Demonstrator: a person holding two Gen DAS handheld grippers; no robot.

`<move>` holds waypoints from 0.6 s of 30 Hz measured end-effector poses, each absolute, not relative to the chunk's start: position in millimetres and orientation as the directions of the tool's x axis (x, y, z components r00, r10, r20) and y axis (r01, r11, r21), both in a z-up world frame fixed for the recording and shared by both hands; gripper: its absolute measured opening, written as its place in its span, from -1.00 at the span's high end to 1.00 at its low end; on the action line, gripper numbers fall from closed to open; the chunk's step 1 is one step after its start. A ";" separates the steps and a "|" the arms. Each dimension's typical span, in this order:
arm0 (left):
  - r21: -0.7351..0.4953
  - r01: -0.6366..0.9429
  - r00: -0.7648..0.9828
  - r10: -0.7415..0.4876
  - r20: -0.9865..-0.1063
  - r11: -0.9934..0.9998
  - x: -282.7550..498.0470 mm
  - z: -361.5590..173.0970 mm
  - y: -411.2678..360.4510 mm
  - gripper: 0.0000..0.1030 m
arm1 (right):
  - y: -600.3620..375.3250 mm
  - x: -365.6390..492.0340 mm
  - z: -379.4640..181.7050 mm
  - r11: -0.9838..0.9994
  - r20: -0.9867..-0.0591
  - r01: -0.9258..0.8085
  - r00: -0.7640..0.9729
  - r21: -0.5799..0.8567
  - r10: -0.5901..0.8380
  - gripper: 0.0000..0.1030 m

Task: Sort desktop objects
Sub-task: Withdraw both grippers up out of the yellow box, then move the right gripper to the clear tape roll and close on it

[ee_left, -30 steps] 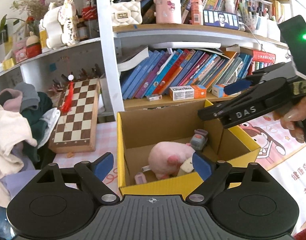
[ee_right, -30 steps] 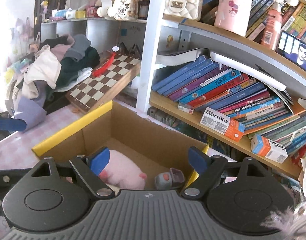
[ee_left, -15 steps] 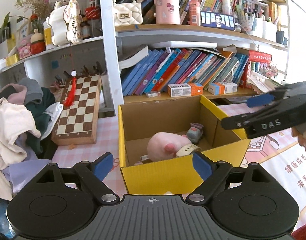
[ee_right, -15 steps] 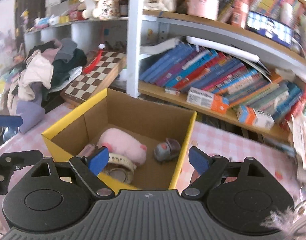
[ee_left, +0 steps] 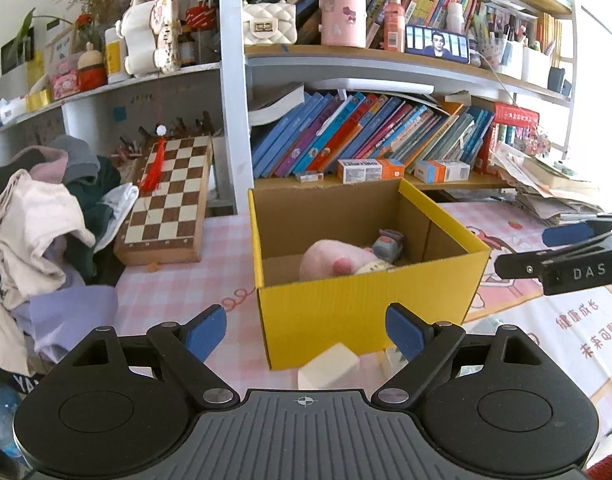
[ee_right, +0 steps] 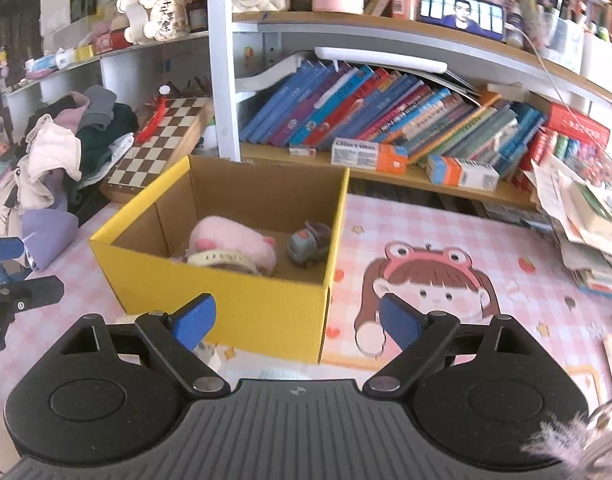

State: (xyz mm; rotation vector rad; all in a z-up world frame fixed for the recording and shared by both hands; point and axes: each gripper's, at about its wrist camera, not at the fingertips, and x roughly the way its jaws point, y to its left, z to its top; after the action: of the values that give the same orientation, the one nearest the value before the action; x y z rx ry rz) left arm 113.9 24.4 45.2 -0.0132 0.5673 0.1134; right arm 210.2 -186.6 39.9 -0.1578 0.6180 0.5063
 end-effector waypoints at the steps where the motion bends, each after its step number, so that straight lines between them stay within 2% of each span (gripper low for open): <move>1: 0.018 -0.111 0.835 0.103 -0.540 0.994 111.1 44.1 24.5 -0.73 | -186.9 206.2 38.7 0.870 -0.593 -0.492 0.698 0.009 0.401 -0.73; 9: 0.025 -0.090 0.813 0.088 -0.575 0.996 87.4 31.3 20.6 -0.74 | -191.9 169.3 20.6 0.898 -0.618 -0.440 0.705 0.003 0.348 -0.79; 18: 0.029 -0.057 0.766 0.063 -0.640 0.998 65.9 9.1 16.9 -0.74 | -184.6 134.3 -10.4 0.903 -0.687 -0.429 0.655 0.004 0.314 -0.80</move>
State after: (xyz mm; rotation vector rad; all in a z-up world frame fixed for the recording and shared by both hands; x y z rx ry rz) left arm 65.9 16.9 9.1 0.0076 0.6951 0.0652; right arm 134.3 -184.6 -10.4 -0.1645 0.7458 0.4229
